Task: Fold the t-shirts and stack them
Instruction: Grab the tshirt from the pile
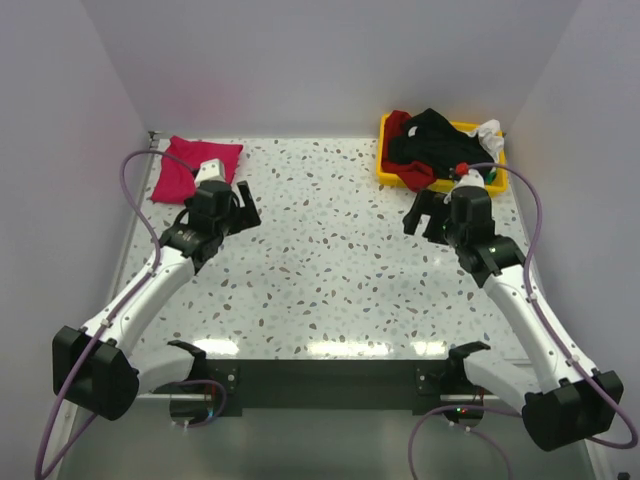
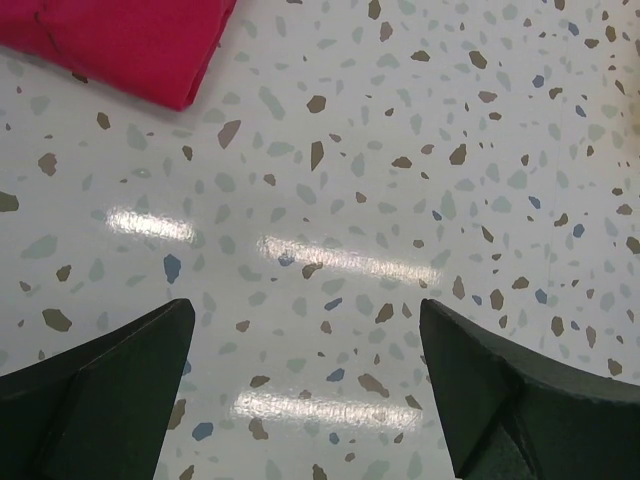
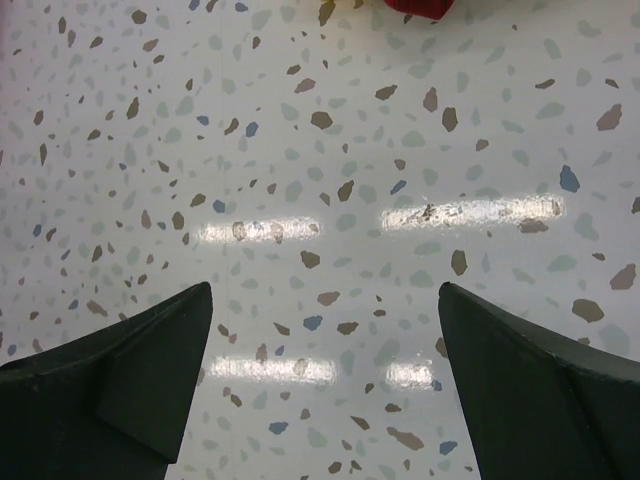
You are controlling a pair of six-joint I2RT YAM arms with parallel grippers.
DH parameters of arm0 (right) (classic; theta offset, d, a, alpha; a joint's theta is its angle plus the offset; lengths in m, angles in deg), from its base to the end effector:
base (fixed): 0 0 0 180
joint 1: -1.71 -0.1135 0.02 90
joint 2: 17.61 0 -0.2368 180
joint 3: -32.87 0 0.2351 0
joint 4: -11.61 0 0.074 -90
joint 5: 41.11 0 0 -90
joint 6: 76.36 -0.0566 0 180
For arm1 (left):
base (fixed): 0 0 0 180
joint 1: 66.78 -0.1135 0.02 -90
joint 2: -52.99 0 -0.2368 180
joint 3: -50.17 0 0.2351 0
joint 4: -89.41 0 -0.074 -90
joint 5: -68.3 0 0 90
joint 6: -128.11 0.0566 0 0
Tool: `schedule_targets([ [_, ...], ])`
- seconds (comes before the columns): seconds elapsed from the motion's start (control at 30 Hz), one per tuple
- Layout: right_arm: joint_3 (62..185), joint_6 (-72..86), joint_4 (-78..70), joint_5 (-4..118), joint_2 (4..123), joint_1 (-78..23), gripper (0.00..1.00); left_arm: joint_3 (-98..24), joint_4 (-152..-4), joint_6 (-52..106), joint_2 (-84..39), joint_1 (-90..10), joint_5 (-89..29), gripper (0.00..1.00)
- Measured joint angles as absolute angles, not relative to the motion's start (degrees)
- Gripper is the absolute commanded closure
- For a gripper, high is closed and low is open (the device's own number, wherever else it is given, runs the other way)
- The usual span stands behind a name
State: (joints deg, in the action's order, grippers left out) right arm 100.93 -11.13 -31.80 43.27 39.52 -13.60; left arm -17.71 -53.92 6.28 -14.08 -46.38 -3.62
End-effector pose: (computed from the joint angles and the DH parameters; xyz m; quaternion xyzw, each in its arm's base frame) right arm 0.2255 0.0560 0.2870 0.0957 0.8707 0.1243 0.4662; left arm 0.2558 -0.0764 0.2600 -0.1587 0.8679 -0.0722 0.4651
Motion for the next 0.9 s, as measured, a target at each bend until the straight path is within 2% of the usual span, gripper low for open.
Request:
schedule_targets([
  [0.2, 108.3, -11.1, -31.6, 38.2, 47.1, -13.6, 0.02, -18.0, -54.0, 6.8, -14.1, -46.4, -3.6, 0.0],
  [0.37, 125.2, -10.7, -34.6, 33.7, 63.1, -11.5, 0.02, -18.0, -54.0, 7.3, -14.1, -46.4, -3.6, 0.0],
  [0.5, 136.6, -10.2, -34.8, 35.6, 77.7, -7.7, 0.11, -18.0, -53.9, 7.3, -14.1, -46.4, -3.6, 0.0],
  [0.7, 141.7, -9.0, -36.1, 38.4, 92.4, -4.6, 0.16, -18.0, -53.9, 7.3, -14.1, -46.4, -3.6, 0.0],
  [0.9, 144.9, -6.1, -34.5, 38.1, 98.6, -4.5, 0.25, -18.0, -53.9, 7.3, -14.1, -46.4, -3.6, 0.0],
])
